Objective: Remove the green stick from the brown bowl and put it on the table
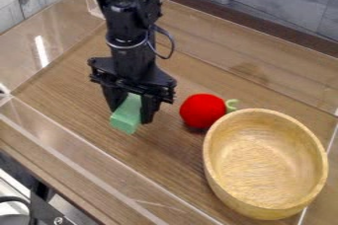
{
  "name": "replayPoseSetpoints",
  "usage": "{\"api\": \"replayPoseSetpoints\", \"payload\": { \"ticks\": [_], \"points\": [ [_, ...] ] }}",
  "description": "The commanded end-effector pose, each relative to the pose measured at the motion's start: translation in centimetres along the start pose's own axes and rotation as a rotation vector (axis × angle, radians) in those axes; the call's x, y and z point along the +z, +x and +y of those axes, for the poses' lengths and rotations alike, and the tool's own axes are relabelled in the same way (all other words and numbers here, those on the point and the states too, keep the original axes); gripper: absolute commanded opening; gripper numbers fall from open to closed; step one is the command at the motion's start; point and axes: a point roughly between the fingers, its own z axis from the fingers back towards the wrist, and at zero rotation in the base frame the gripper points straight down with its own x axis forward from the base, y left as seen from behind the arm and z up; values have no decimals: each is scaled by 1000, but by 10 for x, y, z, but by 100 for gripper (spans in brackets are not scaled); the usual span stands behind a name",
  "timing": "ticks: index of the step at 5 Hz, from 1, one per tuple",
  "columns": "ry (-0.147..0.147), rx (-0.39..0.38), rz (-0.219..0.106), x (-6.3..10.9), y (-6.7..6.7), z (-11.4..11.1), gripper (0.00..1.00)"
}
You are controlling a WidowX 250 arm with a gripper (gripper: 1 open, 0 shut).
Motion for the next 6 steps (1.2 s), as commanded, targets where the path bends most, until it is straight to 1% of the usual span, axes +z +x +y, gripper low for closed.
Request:
{"api": "replayPoseSetpoints", "payload": {
  "ticks": [1,2,4,6],
  "points": [
    [11,-6,-40,-1,19,13,0],
    [13,-10,-35,-10,25,25,0],
    [17,193,-17,-2,23,40,0],
    [21,153,-2,-3,27,40,0]
  ]
}}
